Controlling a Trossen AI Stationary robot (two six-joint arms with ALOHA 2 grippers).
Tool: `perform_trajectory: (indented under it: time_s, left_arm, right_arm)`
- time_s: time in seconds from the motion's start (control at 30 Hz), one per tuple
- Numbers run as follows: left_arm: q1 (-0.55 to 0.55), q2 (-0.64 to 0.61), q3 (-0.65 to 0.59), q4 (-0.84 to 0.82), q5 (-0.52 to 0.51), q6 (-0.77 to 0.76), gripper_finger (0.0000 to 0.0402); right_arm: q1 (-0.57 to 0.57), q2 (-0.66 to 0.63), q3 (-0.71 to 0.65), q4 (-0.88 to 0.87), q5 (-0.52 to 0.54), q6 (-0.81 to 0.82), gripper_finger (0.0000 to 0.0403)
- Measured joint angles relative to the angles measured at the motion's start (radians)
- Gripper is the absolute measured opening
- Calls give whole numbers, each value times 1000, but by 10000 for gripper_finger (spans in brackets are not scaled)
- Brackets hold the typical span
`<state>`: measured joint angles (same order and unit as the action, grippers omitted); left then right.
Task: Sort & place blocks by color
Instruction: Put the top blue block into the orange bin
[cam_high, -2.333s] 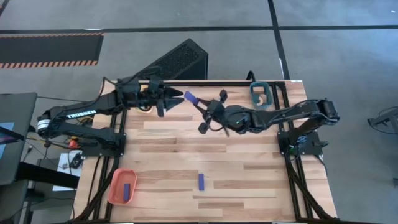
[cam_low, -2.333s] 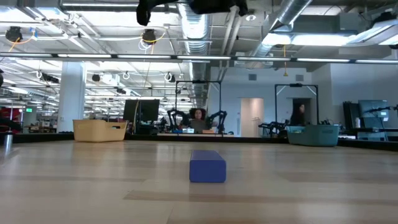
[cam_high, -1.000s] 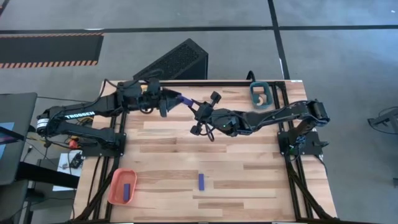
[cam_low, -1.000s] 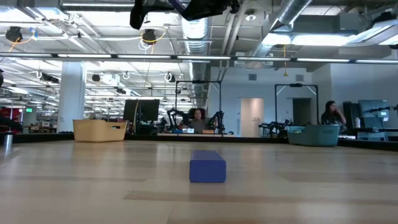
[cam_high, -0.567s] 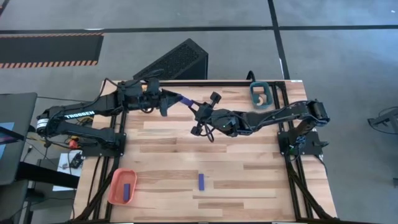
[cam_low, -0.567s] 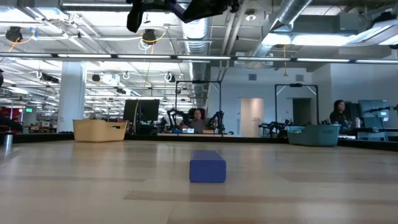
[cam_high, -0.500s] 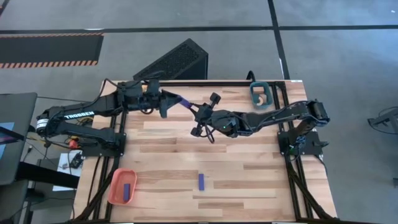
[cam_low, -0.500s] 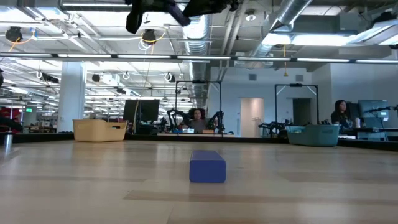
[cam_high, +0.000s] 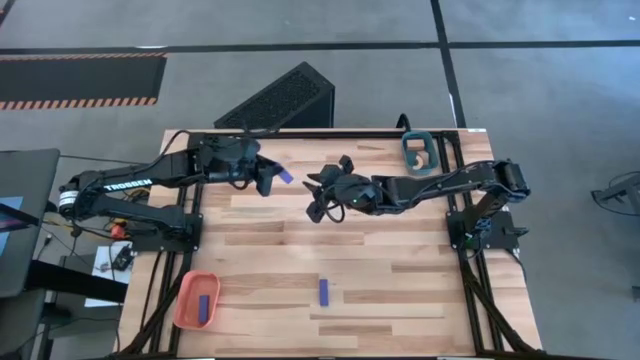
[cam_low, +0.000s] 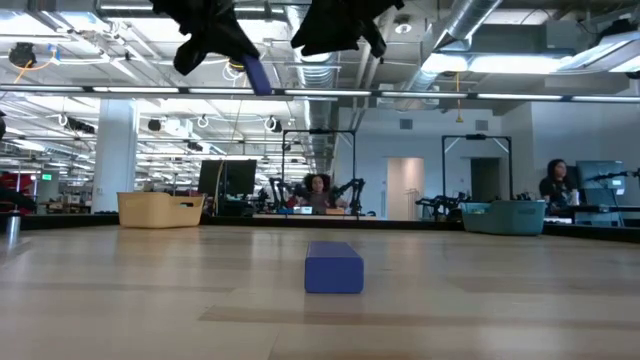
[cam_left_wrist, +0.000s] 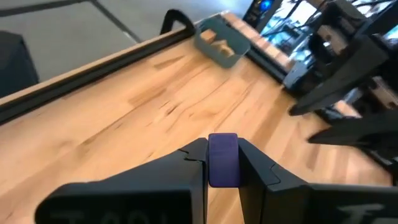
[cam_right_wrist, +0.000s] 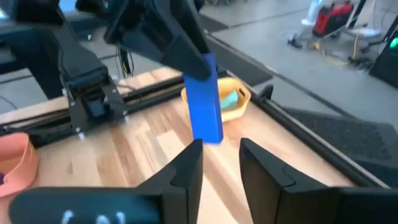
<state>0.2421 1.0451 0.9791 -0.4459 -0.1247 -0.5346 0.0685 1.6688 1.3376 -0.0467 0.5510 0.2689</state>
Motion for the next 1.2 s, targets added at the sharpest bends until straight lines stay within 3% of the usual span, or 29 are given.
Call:
perform_trajectory:
  time_s: [0.27, 0.57, 0.77, 1.0, 1.2]
  left_arm:
    - [-83, 0, 0, -309, -120, -46, 25]
    - [-333, -5, 0, -539, -205, -310, 25]
    - [-490, -36, 0, -629, -231, -327, 29]
    - [-597, -173, -27, -694, -231, -315, 31]
    - [-747, -329, -123, -696, -151, -489, 27]
  right_arm:
    - [10, 0, 0, -25, -32, 47, 165]
    - [10, 20, 0, -28, -208, 110, 177]
    - [42, 22, 0, -24, -212, 216, 171]
    - [87, 22, 0, -23, -47, 396, 158]
    - [140, 22, 0, -21, 68, 520, 137]
